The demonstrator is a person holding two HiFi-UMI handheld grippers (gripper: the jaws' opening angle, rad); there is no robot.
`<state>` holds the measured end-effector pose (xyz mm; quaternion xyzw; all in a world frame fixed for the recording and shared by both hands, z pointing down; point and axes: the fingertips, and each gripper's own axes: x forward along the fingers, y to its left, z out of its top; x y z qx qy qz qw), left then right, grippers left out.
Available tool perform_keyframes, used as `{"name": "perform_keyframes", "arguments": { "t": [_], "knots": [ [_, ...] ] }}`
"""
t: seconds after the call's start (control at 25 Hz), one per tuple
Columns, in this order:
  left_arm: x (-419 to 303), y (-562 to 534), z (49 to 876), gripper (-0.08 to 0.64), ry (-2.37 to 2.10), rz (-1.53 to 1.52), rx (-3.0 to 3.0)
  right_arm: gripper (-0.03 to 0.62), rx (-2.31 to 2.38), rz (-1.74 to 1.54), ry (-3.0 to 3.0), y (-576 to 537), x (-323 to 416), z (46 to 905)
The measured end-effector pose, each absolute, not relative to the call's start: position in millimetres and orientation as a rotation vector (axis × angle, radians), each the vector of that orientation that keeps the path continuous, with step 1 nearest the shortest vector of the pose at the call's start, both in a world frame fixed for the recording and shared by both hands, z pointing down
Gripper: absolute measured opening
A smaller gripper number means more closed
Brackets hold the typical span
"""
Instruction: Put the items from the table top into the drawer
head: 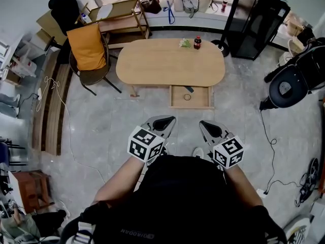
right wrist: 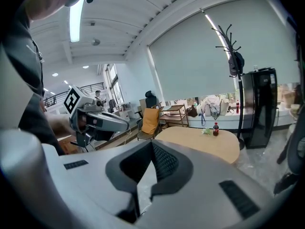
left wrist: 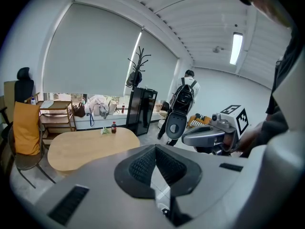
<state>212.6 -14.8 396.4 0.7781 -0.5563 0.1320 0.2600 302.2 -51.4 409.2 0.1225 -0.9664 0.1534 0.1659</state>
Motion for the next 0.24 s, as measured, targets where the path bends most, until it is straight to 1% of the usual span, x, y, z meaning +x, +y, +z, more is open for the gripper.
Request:
{"name": "perform_keyframes", "arguments": {
  "t": [0.24],
  "knots": [
    [199.4,-16.8,397.2,0.000,-1.506,0.366,2.102,0.003,0.354,0.432,-2.743,-54.3,292.2,410.3]
  ]
}}
